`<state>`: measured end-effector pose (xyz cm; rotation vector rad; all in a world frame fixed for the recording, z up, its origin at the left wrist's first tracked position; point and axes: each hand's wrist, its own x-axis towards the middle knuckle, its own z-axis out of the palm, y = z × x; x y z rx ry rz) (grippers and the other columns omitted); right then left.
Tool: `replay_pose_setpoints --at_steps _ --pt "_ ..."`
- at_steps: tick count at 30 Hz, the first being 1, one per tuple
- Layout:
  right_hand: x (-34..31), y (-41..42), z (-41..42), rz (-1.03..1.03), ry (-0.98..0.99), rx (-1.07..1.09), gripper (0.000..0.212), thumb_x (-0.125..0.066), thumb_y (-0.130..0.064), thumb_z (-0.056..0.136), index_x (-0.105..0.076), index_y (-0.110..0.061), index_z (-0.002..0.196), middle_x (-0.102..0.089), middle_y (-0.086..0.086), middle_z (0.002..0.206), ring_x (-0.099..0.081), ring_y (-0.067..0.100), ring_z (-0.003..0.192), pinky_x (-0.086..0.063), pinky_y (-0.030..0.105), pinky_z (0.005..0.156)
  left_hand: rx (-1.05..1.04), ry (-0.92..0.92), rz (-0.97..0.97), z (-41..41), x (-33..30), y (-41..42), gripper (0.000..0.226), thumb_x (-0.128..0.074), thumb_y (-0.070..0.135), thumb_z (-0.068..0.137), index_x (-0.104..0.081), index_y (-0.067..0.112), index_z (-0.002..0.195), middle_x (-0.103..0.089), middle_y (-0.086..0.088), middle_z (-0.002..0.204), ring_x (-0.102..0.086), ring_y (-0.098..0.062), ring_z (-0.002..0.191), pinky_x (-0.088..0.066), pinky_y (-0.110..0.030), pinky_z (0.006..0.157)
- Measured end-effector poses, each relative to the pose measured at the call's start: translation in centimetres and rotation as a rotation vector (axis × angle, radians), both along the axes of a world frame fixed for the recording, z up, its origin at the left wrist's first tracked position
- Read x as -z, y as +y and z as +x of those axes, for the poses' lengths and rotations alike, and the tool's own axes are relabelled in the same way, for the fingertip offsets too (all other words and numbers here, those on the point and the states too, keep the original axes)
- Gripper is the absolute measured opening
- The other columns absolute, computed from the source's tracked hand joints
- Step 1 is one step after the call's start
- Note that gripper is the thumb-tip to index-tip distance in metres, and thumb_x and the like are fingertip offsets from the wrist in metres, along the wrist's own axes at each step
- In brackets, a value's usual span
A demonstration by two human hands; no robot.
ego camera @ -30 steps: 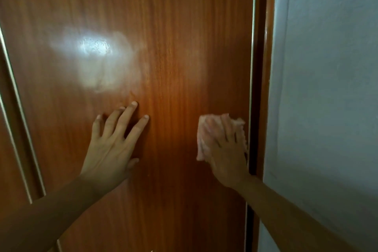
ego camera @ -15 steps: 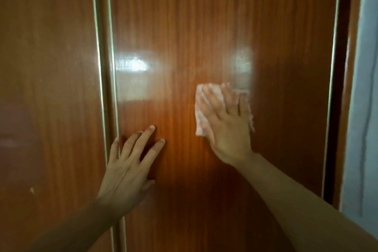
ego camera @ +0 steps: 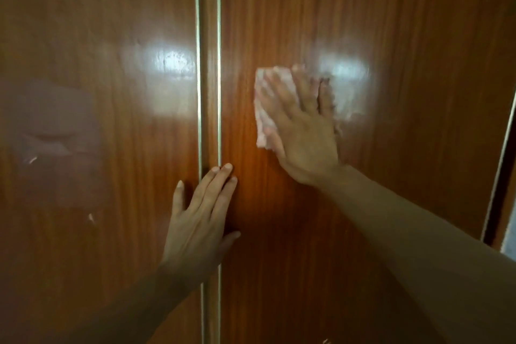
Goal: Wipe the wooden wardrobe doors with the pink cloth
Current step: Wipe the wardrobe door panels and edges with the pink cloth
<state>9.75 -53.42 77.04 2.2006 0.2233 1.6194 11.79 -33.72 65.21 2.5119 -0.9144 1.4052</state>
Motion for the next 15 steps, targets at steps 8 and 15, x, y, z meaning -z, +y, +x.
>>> replay_pose_setpoints --at_steps 8,15 --pt "13.8 0.3 -0.8 -0.447 0.353 -0.064 0.062 -0.039 -0.049 0.094 -0.02 -0.031 0.151 -0.014 -0.008 0.16 -0.002 0.024 0.148 0.008 0.048 0.118 -0.012 0.016 0.109 0.4 3.9 2.6 0.115 -0.079 0.051 0.053 -0.02 0.011 0.144 -0.021 -0.006 0.151 -0.018 -0.02 0.139 -0.003 -0.05 0.109" --pt "7.6 4.2 1.8 -0.014 -0.05 -0.065 0.054 -0.036 -0.033 0.1 -0.025 -0.023 0.151 -0.021 -0.001 0.159 -0.013 0.031 0.147 -0.004 0.054 0.116 -0.103 0.011 -0.01 0.6 5.5 2.8 0.125 -0.076 0.061 0.053 -0.012 0.006 0.146 -0.017 -0.011 0.153 -0.015 -0.025 0.14 -0.004 -0.049 0.111"
